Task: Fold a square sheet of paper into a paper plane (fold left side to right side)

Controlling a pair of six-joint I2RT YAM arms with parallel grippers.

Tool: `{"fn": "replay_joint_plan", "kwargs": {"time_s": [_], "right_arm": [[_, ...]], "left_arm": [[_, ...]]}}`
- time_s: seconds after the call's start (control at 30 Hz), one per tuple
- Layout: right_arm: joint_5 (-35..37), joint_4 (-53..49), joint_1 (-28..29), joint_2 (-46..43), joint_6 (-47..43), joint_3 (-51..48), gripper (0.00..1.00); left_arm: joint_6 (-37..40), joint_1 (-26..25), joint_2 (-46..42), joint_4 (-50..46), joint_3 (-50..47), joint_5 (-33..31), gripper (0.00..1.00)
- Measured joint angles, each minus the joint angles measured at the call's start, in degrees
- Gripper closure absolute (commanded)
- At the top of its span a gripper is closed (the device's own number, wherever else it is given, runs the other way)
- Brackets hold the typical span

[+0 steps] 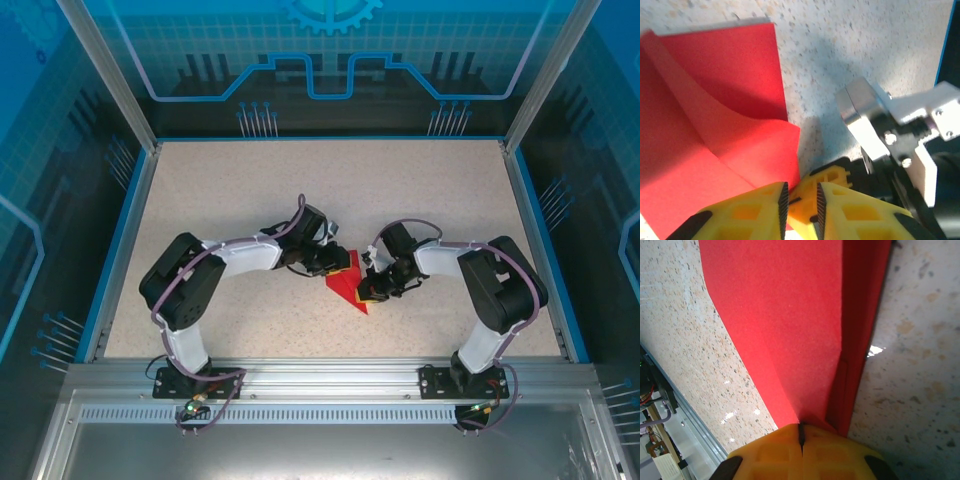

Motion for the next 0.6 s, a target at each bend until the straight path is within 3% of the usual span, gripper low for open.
{"fn": "replay_joint_plan", "kwargs": {"time_s": [0.13,0.6], "right_arm": [[0.0,-0.44,0.0,0.17,0.0,0.33,1.0],[0.07,-0.63,0.0,0.22,0.0,0.42,1.0]], "left_arm": [[-0.24,-1.64,0.83,1.73,-1.77,1.46,0.84],[-2.78,-3.37,6.58,6.86,-1.99,3.76,0.87]]}}
